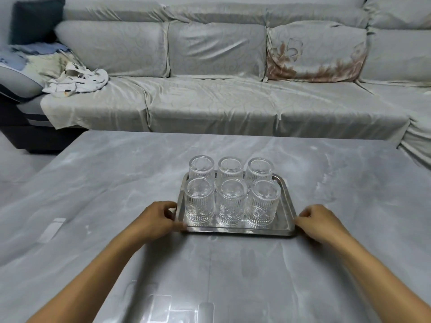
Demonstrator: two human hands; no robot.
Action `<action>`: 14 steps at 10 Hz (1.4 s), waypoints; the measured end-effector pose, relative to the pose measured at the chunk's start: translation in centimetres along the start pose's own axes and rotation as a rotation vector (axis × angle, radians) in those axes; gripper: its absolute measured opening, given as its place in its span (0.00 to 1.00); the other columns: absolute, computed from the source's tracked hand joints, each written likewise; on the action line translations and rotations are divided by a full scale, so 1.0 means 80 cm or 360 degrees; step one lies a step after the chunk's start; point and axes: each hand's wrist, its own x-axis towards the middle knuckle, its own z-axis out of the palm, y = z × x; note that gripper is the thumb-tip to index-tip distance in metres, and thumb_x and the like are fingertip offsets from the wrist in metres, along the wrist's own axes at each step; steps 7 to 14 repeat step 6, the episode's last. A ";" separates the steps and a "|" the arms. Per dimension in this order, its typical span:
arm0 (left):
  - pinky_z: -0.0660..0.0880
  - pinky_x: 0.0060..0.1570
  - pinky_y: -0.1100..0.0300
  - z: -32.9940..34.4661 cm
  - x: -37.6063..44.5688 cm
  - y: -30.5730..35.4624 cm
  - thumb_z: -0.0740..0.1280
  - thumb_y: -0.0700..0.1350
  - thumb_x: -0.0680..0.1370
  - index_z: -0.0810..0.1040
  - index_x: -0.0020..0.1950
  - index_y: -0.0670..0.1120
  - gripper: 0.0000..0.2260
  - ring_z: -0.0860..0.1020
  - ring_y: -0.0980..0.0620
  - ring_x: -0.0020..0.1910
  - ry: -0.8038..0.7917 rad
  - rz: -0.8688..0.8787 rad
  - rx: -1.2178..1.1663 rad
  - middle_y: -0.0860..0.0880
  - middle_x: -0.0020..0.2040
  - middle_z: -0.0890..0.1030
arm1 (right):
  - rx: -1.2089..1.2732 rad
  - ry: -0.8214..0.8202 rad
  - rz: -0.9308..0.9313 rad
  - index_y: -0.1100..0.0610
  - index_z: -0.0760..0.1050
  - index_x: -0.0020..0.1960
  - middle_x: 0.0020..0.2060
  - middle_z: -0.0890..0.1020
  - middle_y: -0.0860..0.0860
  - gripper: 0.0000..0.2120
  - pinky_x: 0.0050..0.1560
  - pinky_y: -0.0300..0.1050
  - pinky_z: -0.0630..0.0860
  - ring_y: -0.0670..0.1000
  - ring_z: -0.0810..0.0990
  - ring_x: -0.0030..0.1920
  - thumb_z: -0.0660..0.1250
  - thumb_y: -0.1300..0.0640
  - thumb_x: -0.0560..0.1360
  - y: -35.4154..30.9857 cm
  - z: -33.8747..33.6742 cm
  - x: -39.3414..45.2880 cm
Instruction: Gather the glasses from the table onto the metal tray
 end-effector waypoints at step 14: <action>0.77 0.41 0.54 0.021 -0.028 0.014 0.77 0.47 0.64 0.82 0.52 0.50 0.17 0.80 0.50 0.36 0.0194 0.0086 0.0042 0.50 0.35 0.83 | 0.0402 -0.0001 0.0037 0.59 0.80 0.34 0.27 0.83 0.53 0.09 0.41 0.50 0.78 0.55 0.80 0.32 0.68 0.60 0.73 0.008 0.022 -0.014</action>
